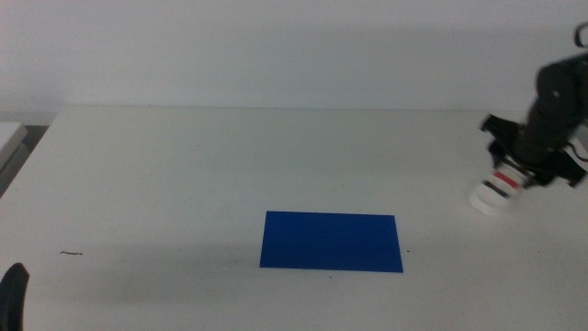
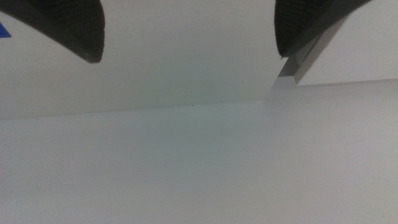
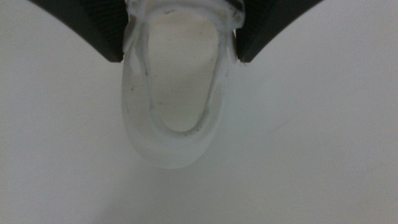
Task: Use one arm to grab the shoe from the table and place it on the mat.
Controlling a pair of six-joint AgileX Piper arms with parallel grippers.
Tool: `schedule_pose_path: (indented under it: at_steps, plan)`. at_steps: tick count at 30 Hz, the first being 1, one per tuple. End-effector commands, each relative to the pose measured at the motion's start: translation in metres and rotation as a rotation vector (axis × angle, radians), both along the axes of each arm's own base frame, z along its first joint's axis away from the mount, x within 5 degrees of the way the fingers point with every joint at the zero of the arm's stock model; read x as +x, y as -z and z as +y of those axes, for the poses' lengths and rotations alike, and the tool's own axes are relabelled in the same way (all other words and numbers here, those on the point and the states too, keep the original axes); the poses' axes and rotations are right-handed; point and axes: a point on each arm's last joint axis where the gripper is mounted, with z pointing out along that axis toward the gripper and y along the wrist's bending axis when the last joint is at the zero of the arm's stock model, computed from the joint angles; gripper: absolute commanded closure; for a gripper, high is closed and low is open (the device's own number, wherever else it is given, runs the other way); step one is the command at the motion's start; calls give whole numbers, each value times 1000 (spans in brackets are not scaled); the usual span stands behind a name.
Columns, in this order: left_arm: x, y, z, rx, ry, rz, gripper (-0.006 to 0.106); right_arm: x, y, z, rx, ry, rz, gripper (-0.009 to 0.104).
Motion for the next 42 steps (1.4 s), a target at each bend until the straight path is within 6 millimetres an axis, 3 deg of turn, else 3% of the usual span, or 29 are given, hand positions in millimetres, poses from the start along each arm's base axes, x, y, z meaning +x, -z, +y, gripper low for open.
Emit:
schedule_pose_path:
  at_steps: [1,5,9,14,20,32,42]
  plan:
    - [0,-1,0,-7,2,-7,7,-9,-27,32,-5,-42,-60,72]
    - [0,-1,0,-7,2,-7,7,-28,-38,110,46,-157,-107,71]
    - [0,-1,0,-7,2,-7,7,-53,-29,177,101,-243,-109,71]
    - [0,-1,0,-7,2,-7,7,-74,-13,217,122,-271,-70,71]
    - [0,-1,0,-7,2,-7,7,-83,-8,231,177,-227,-48,71]
    - [0,-1,0,-7,2,-7,7,-80,-2,228,390,392,-63,71]
    - [0,-1,0,-7,2,-7,7,-78,-1,229,405,397,-81,71]
